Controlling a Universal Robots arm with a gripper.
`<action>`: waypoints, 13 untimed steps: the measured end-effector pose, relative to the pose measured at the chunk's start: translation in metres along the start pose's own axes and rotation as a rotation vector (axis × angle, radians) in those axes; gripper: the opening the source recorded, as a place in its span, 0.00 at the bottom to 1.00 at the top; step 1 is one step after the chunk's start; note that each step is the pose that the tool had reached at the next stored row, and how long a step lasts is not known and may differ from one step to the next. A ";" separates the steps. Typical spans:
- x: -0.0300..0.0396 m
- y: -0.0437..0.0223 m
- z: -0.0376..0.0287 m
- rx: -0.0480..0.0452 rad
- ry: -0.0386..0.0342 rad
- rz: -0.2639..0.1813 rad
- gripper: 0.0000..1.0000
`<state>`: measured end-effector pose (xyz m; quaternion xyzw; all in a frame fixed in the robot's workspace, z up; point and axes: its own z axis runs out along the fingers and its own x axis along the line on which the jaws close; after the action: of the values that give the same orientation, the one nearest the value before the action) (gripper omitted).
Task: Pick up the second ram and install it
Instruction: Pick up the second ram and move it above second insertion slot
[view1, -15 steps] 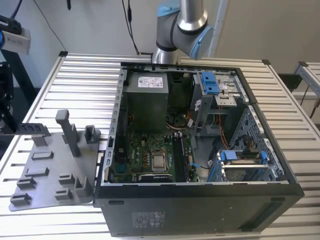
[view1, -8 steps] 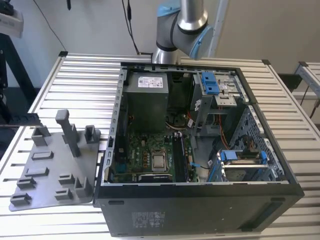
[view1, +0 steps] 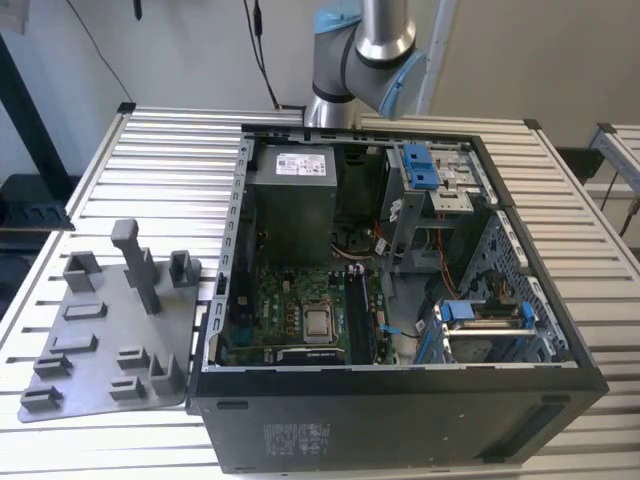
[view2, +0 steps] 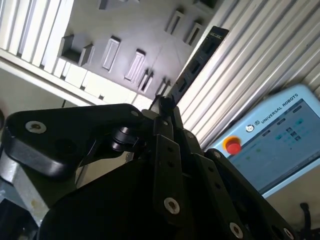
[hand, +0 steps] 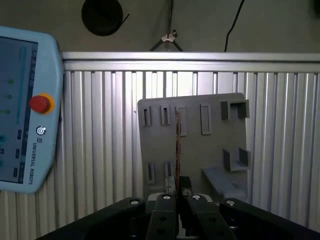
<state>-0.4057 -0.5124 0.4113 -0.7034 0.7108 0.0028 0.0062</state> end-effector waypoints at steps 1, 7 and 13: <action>0.0000 0.0000 -0.0026 0.0001 -0.0001 0.000 0.14; -0.0002 0.0000 -0.0120 0.0001 -0.0015 0.000 0.14; -0.0002 -0.0013 -0.0144 0.0000 -0.0028 0.000 0.14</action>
<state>-0.4045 -0.5124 0.4257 -0.7034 0.7107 0.0038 0.0072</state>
